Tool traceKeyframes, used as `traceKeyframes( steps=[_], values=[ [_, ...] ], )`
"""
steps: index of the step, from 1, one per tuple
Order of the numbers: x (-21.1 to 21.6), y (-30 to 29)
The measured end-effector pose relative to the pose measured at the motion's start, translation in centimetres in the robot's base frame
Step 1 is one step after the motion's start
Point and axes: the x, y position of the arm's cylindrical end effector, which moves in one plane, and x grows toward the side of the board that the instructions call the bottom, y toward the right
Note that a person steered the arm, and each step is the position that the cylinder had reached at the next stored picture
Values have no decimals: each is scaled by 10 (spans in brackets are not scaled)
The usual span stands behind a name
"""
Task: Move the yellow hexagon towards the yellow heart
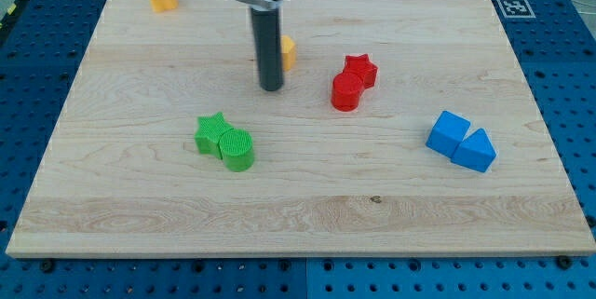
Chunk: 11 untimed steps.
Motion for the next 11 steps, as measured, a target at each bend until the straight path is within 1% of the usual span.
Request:
traceKeyframes(
  steps=[1,2,4,5,6,7,9,10,11],
  values=[
    [1,30],
    [-26,33],
    [-67,-17],
    [-76,-39],
    [-76,-53],
    [-76,-53],
    [-76,-87],
    [-76,-89],
    [-91,-106]
  ],
)
